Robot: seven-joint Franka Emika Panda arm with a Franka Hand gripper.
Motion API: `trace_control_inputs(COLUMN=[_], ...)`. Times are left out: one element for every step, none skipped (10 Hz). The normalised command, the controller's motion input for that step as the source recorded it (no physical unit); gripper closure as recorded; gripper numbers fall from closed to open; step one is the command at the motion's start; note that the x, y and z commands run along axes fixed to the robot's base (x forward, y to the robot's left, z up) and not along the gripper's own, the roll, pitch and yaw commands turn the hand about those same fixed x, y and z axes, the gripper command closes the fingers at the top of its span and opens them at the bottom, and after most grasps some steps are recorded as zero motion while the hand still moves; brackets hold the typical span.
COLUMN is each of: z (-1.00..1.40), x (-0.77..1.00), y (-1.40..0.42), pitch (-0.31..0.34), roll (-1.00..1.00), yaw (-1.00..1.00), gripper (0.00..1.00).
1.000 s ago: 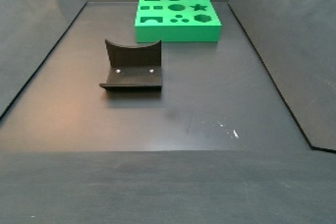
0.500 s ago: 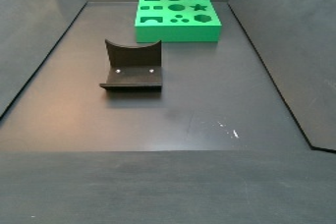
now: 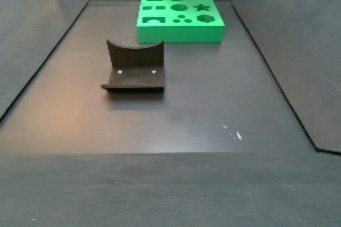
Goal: Insert the square-circle object.
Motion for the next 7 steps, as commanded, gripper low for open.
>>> trace_control_inputs(z=[-0.42, -0.26, -0.2, -0.15, -0.14, -0.13, -0.15], x=[0.0, 0.0, 0.0, 0.0, 0.0, 0.0, 0.0], y=[-0.32, -0.21, -0.1, 0.0, 0.0, 0.0, -0.01], pitch=[0.0, 0.0, 0.0, 0.0, 0.0, 0.0, 0.0], roll=[0.05, 0.02, 0.01, 0.02, 0.02, 0.03, 0.03], yaw=[-0.88, -0.95, -1.0, -1.0, -1.0, -1.0, -1.0], gripper=[1.0, 1.0, 1.0, 1.0, 1.0, 1.0, 1.0])
